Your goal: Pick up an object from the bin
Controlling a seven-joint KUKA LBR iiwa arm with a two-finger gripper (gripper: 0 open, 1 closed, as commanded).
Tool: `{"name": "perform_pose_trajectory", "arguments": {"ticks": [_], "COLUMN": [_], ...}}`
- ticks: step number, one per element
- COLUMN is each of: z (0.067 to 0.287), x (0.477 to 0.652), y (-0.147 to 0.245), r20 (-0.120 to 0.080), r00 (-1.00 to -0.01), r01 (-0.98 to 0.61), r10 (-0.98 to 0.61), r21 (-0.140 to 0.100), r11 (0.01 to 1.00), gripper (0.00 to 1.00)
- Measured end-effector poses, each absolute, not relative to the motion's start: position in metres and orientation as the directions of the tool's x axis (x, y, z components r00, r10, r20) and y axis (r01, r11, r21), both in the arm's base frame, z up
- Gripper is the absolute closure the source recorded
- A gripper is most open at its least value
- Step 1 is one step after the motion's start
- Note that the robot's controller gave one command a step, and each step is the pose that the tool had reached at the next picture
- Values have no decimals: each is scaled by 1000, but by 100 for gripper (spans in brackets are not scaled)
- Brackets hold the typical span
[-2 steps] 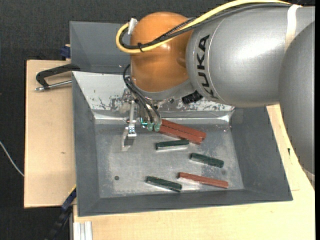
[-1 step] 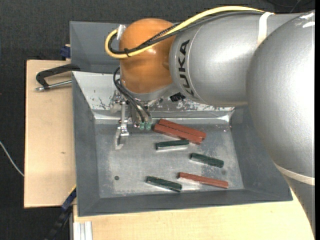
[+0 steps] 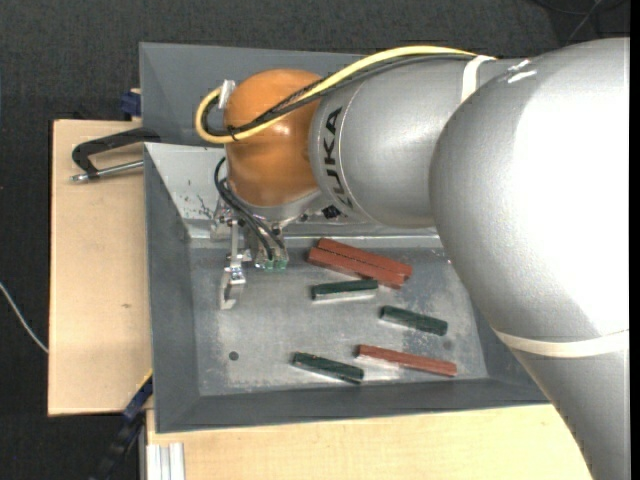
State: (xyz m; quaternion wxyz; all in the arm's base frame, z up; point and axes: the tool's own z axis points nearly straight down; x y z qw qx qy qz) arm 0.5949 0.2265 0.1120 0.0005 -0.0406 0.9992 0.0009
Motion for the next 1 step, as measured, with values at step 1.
{"name": "perform_pose_trajectory", "arguments": {"ticks": [1], "z": [118], "x": [597], "y": [229], "r20": [-5], "r00": [-985], "r01": [-174], "r10": [-174], "r21": [2], "r11": [985], "gripper": [0]}}
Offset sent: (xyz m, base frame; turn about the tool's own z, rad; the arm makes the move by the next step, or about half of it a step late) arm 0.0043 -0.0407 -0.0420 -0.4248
